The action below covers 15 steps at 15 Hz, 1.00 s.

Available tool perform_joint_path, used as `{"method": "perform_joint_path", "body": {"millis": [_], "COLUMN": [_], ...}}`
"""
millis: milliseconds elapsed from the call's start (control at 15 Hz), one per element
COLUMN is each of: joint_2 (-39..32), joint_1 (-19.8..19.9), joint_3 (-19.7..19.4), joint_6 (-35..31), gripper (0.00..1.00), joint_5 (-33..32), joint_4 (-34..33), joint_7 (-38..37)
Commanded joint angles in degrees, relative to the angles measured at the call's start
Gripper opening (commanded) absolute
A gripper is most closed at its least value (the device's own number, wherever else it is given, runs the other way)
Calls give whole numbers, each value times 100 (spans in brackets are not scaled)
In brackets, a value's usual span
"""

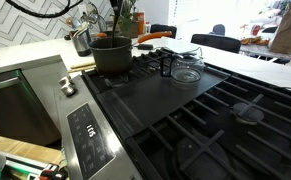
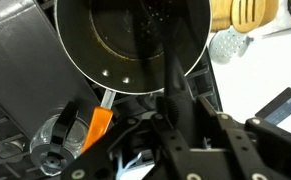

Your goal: Pick up the black utensil in the black pot and mix the contents of the black pot

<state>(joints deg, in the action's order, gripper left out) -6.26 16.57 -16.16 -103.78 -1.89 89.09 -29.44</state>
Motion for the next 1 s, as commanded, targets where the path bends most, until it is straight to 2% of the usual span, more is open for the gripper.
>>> {"method": "perform_joint_path", "body": {"millis": [0,200,333,533,933], "joint_2": [260,267,247,197,124], "joint_1": [-50,-52,-46,-30,-7], "joint_3": [29,9,-20,-59,-133], "joint_6": [613,1024,1011,748,195], "gripper": [9,9,9,9,9], "joint_5": [-6,-297,-568,-860,-974], "joint_4": [278,222,205,217,249], "joint_7": [742,1090,948,590,-278]}}
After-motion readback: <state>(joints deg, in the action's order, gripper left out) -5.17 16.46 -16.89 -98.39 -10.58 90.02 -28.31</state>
